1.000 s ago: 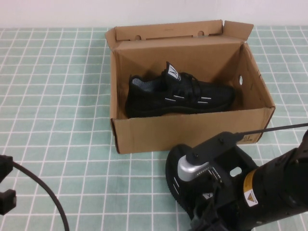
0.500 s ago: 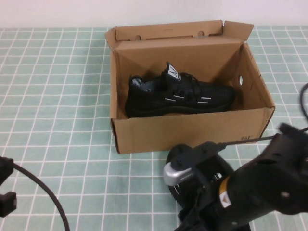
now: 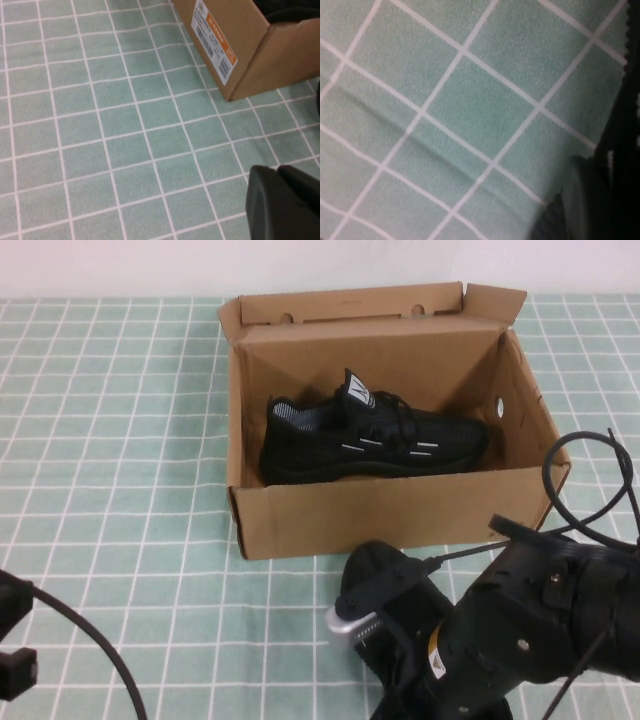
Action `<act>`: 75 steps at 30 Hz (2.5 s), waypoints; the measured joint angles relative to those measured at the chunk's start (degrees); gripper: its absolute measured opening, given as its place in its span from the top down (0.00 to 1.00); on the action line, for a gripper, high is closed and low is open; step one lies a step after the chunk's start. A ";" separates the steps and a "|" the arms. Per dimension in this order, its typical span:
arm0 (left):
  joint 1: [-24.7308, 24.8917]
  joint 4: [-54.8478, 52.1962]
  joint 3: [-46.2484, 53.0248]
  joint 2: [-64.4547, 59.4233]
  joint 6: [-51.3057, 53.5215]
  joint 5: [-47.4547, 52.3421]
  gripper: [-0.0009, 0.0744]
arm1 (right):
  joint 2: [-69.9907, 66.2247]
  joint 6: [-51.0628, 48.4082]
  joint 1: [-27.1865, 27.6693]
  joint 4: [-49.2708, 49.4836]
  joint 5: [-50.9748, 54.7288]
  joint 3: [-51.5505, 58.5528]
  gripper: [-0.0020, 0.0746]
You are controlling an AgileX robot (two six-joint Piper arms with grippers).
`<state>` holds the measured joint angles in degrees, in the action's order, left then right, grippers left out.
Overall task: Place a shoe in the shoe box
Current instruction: Pick up the shoe from the table, then hand over the shoe
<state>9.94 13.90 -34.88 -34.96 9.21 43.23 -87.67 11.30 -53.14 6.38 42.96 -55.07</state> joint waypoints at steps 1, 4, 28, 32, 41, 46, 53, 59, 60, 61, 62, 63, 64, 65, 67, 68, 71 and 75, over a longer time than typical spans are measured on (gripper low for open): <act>0.00 0.00 0.00 0.00 0.00 0.00 0.99 | 0.74 -1.04 0.00 0.00 0.45 -0.62 0.97; 0.00 0.55 0.00 0.00 0.00 0.75 0.99 | 3.50 -4.47 0.00 -0.11 2.21 -3.04 0.97; 0.00 40.87 0.00 0.00 5.58 2.93 0.99 | 19.71 -15.15 0.00 -23.89 19.42 -22.86 0.97; 0.00 49.36 0.00 -0.04 6.15 1.65 0.99 | 21.75 -15.15 0.00 -25.90 19.42 -22.86 0.97; 0.00 58.34 0.00 -9.03 12.37 4.79 0.99 | 25.06 -15.15 0.00 -25.55 18.94 -22.75 0.97; 0.00 67.31 0.00 -16.26 23.76 7.05 0.99 | 25.72 -15.15 0.00 -25.55 19.06 -22.75 0.97; 0.00 75.77 0.00 -24.05 30.62 12.24 0.98 | 25.95 -16.67 0.00 -25.53 18.34 -22.75 0.97; 0.00 78.91 0.00 -28.81 30.12 14.62 0.59 | 25.95 -17.59 0.00 -25.21 18.34 -22.75 0.97; 0.00 79.16 -0.04 -29.33 29.45 14.62 0.48 | 25.95 -17.59 0.00 -25.16 18.34 -22.75 0.97; 0.00 79.45 -0.04 -30.00 28.56 14.62 0.37 | 25.95 -17.73 0.00 -25.16 18.21 -22.75 0.97; 0.00 79.99 -0.04 -30.76 27.85 14.74 0.28 | 25.95 -17.87 0.00 -25.05 17.91 -22.75 0.97; 0.00 80.56 -0.04 -31.41 27.40 15.04 0.22 | 25.95 -18.02 0.00 -24.88 17.63 -22.75 0.97; 0.00 81.18 -0.13 -32.28 27.10 15.50 0.17 | 25.95 -18.13 0.00 -24.59 16.92 -22.75 0.97; 0.00 81.42 -0.13 -33.19 26.97 16.07 0.14 | 25.95 -18.13 0.00 -24.48 16.24 -22.75 0.97; 0.00 81.66 -0.24 -34.83 26.88 16.75 0.11 | 25.95 -18.56 0.00 -24.35 15.11 -22.75 0.97; 0.00 81.81 -0.34 -35.68 26.88 17.02 0.10 | 25.95 -19.11 0.00 -24.07 14.64 -22.75 0.97; 0.00 81.95 -0.33 -37.86 26.88 17.24 0.10 | 25.95 -20.77 0.00 -22.25 13.74 -22.75 0.97; 1.53 82.08 -1.31 -39.75 27.34 17.14 0.10 | 25.75 -21.00 0.00 -20.66 13.51 -22.75 0.97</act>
<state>11.47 95.97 -36.19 -74.70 36.55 60.37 -61.92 -9.70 -53.14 -14.28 56.46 -77.83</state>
